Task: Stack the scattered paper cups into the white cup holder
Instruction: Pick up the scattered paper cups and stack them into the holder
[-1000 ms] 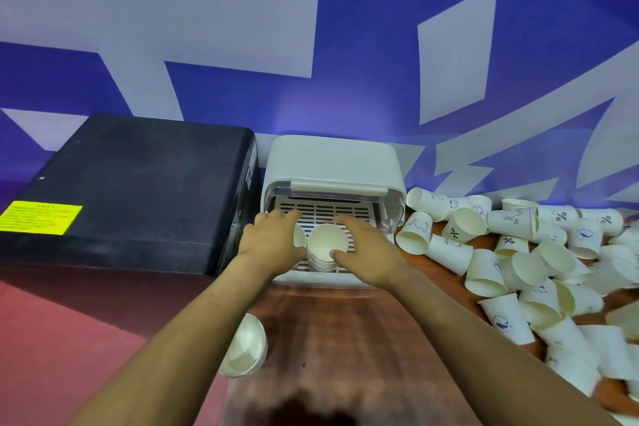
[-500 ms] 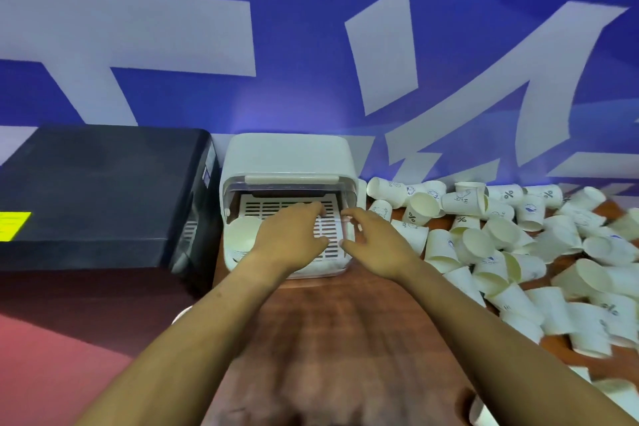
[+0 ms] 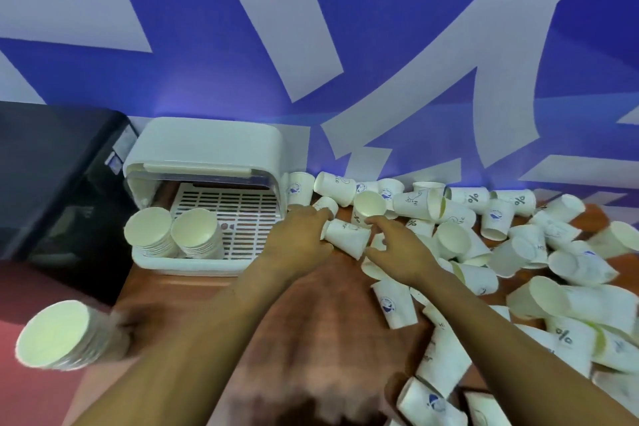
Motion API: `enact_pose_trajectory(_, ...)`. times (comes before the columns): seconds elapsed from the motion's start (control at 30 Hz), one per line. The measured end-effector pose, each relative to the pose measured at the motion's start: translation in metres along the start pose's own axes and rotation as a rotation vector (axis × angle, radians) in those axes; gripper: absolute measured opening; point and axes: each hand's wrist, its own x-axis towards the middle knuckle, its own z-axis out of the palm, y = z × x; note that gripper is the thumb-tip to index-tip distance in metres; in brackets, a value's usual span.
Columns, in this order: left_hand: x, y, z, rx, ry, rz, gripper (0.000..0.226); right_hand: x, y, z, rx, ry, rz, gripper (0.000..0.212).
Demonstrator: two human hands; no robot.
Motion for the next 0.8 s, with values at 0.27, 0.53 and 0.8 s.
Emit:
enact_pose_trajectory(0.27,0.030,0.023,0.043,0.031,-0.138,-0.014,0.056,0.021,0.057,-0.012,-0.214,-0.070,-0.096,0.059)
enact_pose_trajectory(0.53,0.066,0.027,0.065,0.121,-0.182,0.010,0.054,0.041,0.070,-0.012,-0.590,-0.218,-0.374,0.059)
enact_pose_trajectory(0.8,0.093,0.023,0.087,0.156,-0.202,0.050,0.064,0.058,0.094,0.012,-0.659,-0.256,-0.489,0.051)
